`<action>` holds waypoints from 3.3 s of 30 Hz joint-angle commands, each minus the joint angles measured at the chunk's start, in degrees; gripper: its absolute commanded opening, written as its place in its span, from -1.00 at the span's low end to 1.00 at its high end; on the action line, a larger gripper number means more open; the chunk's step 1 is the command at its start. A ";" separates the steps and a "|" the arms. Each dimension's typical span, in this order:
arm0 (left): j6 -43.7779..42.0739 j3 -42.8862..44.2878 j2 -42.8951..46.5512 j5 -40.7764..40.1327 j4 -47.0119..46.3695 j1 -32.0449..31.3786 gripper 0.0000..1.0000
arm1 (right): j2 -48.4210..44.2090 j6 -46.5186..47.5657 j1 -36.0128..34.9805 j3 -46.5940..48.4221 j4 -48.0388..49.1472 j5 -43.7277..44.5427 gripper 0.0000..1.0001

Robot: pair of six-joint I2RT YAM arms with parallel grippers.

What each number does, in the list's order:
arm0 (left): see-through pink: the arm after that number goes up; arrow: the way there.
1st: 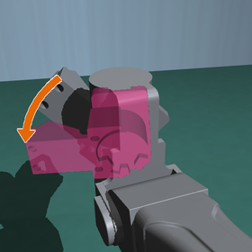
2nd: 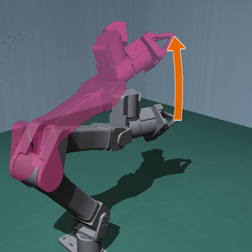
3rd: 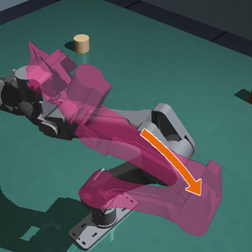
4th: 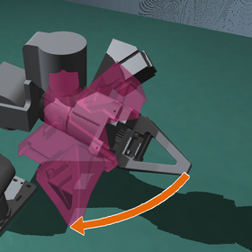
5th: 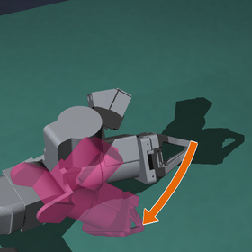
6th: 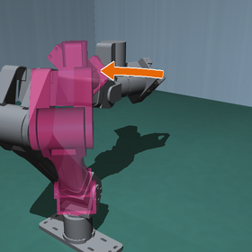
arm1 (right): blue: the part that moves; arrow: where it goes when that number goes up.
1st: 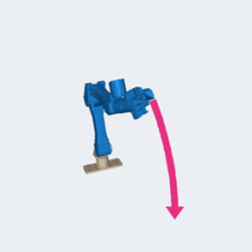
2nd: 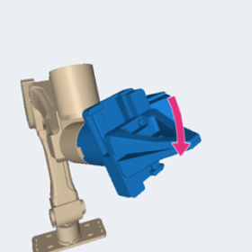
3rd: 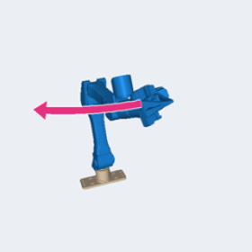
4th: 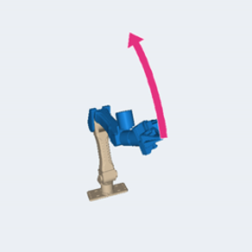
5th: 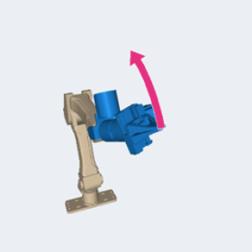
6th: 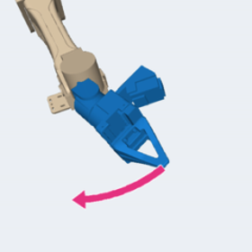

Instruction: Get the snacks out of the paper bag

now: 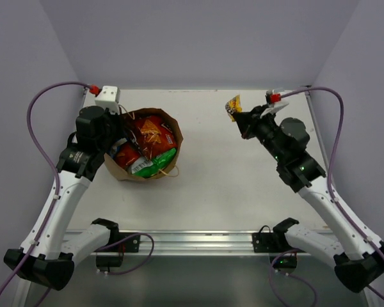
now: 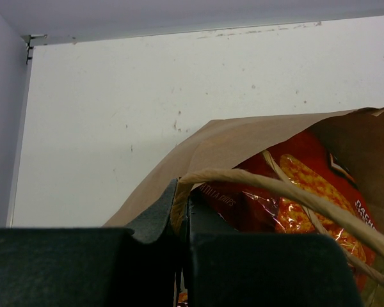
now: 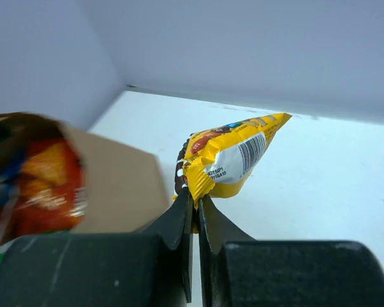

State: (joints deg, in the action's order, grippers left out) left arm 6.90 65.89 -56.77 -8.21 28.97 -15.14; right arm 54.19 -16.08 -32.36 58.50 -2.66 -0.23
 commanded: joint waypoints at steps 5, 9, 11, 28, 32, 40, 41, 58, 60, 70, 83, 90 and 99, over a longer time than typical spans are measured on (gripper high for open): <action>1.01 1.79 0.26 0.12 2.93 0.11 -1.00 | 23.21 -0.19 9.42 -0.50 3.88 7.07 -1.00; 1.19 1.96 0.61 0.82 2.93 0.11 -1.00 | 36.49 0.08 9.42 6.18 0.03 11.82 -1.00; 1.19 2.05 0.87 0.82 2.93 0.11 -1.00 | 40.80 -0.71 9.33 8.03 -1.91 12.44 -1.00; 0.75 3.63 0.70 2.76 4.60 0.11 -1.00 | 16.74 -18.53 -7.35 10.04 -10.54 4.71 0.55; 1.10 3.63 0.96 3.28 5.04 0.19 -1.00 | 17.17 -24.87 -15.79 12.95 -6.23 4.36 0.50; 3.30 3.72 1.23 5.83 5.48 0.11 -1.00 | 27.27 -29.80 -28.19 21.20 0.54 4.45 0.35; 3.47 3.81 1.14 6.10 5.57 0.11 -1.00 | 29.89 -29.80 -28.81 21.91 1.07 4.19 0.34; 5.67 5.22 1.31 9.44 9.08 0.11 -1.00 | 48.71 -26.64 -32.24 29.82 11.80 10.77 0.22; 5.67 5.30 1.31 9.79 9.17 0.11 -1.00 | 49.95 -26.29 -32.15 30.62 12.76 12.26 0.22; 5.41 4.95 1.14 9.61 9.52 0.11 -1.00 | 53.56 -24.44 -32.06 32.38 15.92 17.36 -0.10; 6.02 4.33 0.79 5.75 8.47 0.11 -1.00 | 41.54 -18.29 -31.98 22.37 20.68 13.24 -1.00; 6.72 5.92 -0.79 -0.75 8.21 0.11 -1.00 | 22.65 -15.47 -29.53 11.49 10.15 8.51 -1.00; 7.43 5.57 -1.76 -1.46 6.62 0.11 -1.00 | -2.58 -13.90 -4.69 -4.69 0.28 3.60 -1.00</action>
State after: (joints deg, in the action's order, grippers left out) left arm 12.95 69.87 -58.30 -7.70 35.05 -15.14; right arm 55.07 -31.81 -44.86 58.57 2.66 5.96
